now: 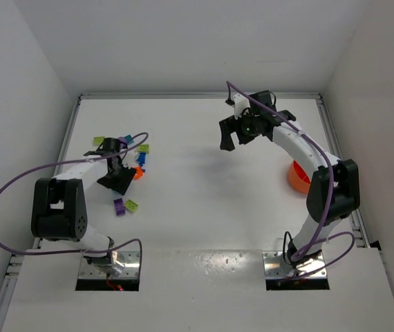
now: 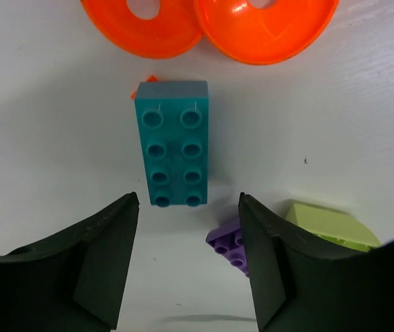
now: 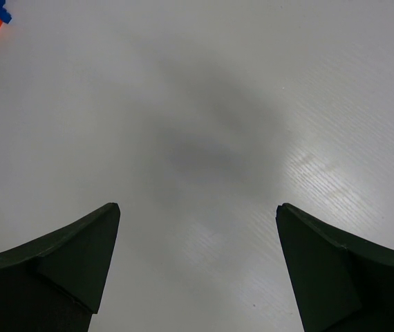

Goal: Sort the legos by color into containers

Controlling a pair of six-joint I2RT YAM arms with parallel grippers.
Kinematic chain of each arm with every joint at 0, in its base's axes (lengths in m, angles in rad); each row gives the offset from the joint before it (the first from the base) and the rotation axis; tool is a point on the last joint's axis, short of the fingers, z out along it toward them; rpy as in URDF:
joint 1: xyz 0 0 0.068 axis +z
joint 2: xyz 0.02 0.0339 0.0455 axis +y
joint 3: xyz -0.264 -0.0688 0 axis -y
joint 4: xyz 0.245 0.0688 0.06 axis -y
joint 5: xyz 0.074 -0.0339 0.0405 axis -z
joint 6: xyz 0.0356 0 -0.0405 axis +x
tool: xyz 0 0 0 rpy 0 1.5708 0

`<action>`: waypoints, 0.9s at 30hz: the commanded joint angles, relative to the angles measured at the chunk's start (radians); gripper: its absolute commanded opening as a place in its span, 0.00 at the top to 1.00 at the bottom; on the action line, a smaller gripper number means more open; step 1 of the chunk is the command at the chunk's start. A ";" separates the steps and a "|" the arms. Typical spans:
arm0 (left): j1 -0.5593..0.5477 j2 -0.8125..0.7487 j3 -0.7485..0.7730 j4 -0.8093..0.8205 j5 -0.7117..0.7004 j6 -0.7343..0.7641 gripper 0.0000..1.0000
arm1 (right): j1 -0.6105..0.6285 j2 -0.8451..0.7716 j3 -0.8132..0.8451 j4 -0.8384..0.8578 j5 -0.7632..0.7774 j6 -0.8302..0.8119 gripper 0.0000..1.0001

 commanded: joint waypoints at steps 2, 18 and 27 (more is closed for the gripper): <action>0.016 0.038 -0.003 0.080 0.011 0.021 0.35 | 0.007 -0.043 0.006 0.033 0.024 0.013 0.05; 0.070 -0.108 -0.023 0.088 0.209 0.117 0.98 | -0.004 -0.016 0.006 0.033 -0.139 0.125 0.08; -0.164 -0.515 0.008 -0.009 0.531 0.064 1.00 | 0.025 -0.034 -0.108 0.218 -0.527 0.347 0.10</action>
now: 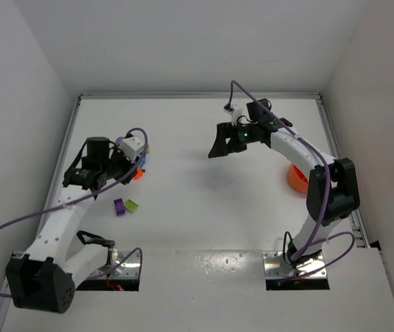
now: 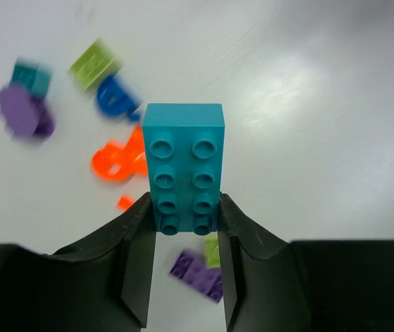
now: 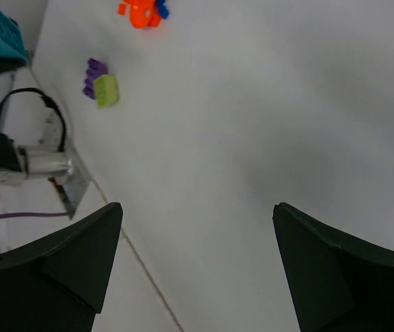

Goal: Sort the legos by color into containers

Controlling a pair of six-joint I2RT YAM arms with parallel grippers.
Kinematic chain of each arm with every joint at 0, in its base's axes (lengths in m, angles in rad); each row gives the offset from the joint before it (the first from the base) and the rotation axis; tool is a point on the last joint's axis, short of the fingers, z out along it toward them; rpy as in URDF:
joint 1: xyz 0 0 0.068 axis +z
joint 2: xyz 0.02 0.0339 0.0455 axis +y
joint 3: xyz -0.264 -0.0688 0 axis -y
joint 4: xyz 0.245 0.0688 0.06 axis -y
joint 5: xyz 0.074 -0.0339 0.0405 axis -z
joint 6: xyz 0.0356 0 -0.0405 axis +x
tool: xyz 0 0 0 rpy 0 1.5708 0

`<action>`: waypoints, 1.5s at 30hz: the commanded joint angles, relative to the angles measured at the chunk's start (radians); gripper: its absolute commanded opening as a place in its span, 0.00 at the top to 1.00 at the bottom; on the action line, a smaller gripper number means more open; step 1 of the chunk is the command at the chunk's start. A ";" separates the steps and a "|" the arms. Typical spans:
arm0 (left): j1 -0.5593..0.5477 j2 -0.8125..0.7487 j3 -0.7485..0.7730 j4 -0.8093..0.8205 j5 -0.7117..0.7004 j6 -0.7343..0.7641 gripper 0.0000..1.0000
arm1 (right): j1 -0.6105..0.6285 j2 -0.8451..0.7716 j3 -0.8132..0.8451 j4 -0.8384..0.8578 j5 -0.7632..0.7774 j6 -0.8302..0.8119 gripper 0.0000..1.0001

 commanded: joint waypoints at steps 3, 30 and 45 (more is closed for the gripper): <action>-0.168 -0.011 0.075 -0.089 0.225 -0.105 1.00 | 0.046 -0.023 0.035 0.120 -0.210 0.127 0.10; -0.236 0.161 0.227 -0.076 0.313 -0.153 0.99 | 0.273 0.159 0.186 0.281 -0.287 0.337 0.11; -0.254 0.179 0.227 -0.086 0.313 -0.143 0.98 | 0.322 0.219 0.252 0.255 -0.284 0.298 0.56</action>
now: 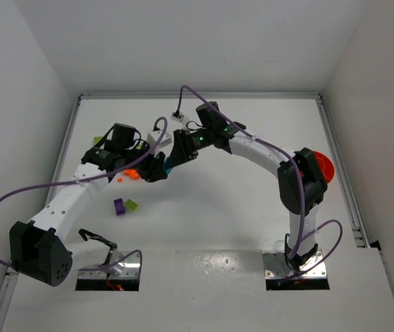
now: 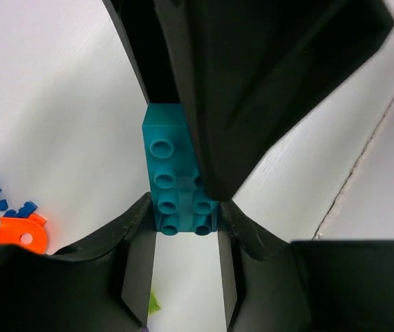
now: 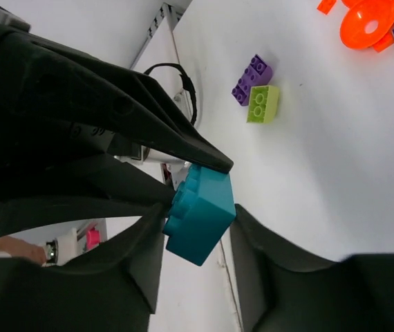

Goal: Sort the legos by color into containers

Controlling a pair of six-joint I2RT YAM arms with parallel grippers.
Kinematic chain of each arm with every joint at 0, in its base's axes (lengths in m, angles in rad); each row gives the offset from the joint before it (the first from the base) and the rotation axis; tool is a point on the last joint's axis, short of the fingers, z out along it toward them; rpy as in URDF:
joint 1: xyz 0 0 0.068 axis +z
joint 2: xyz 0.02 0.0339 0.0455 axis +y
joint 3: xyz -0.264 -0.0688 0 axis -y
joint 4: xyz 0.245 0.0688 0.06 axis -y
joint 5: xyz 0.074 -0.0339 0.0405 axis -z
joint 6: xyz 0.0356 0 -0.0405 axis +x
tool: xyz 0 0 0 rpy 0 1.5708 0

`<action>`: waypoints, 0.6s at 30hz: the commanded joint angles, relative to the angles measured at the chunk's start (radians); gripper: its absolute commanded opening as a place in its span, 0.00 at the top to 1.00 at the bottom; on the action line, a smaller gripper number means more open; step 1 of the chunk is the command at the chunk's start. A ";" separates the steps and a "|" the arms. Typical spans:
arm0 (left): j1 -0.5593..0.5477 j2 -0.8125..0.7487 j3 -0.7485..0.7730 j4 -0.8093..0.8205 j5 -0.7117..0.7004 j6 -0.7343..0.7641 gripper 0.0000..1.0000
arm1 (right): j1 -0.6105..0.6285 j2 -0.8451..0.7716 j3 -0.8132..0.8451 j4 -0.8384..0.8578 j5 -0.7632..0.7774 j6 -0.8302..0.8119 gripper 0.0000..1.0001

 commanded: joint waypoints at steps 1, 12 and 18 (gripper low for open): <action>-0.010 -0.003 0.035 0.009 0.031 0.007 0.98 | 0.014 0.005 0.046 0.027 -0.017 -0.018 0.59; 0.082 -0.040 0.082 -0.013 -0.142 -0.027 0.40 | -0.045 -0.093 -0.016 -0.079 0.144 -0.183 1.00; 0.258 0.149 0.229 -0.031 -0.194 0.082 0.05 | -0.150 -0.208 -0.099 -0.162 0.305 -0.313 1.00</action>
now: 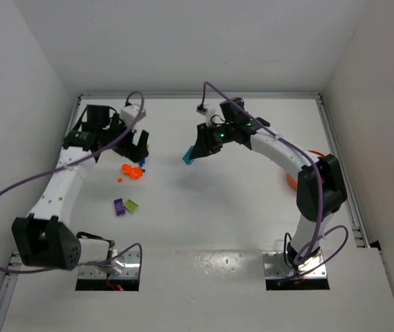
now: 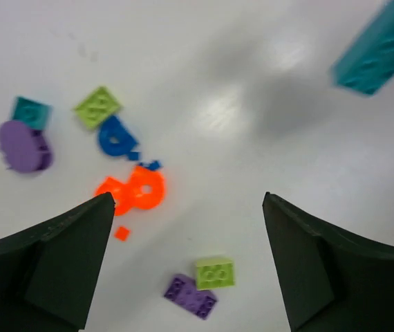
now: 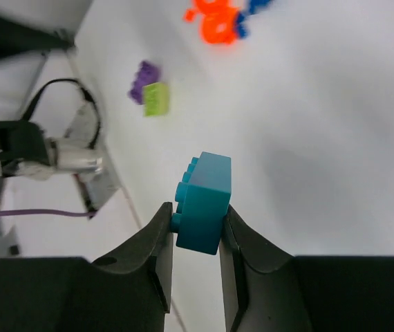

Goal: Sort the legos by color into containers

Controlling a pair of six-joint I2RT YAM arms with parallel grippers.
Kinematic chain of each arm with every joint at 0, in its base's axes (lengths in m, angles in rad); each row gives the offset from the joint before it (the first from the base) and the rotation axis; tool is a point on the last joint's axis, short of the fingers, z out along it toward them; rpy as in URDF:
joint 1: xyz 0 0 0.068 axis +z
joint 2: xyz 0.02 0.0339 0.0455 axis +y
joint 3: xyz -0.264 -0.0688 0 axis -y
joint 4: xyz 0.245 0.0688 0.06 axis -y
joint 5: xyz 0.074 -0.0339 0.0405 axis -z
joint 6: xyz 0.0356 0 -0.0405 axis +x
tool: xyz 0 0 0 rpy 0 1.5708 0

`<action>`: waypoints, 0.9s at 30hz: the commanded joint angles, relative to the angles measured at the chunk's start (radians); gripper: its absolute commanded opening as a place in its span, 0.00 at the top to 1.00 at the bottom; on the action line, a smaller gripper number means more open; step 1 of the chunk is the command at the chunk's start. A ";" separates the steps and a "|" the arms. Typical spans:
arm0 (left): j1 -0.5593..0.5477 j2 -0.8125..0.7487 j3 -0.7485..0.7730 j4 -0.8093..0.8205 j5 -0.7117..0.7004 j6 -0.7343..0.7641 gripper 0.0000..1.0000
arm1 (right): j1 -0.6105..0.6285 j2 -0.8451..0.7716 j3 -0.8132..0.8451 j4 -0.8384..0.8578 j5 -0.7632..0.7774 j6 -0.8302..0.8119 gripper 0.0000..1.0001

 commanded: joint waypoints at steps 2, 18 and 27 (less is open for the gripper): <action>0.097 0.218 0.168 -0.031 -0.055 0.117 0.10 | -0.073 -0.129 -0.049 -0.054 0.148 -0.139 1.00; 0.131 1.065 0.986 -0.255 -0.292 0.378 0.20 | -0.240 -0.247 -0.089 -0.097 0.188 -0.188 1.00; 0.131 1.128 0.931 -0.308 -0.281 0.477 0.25 | -0.291 -0.238 -0.080 -0.106 0.178 -0.188 1.00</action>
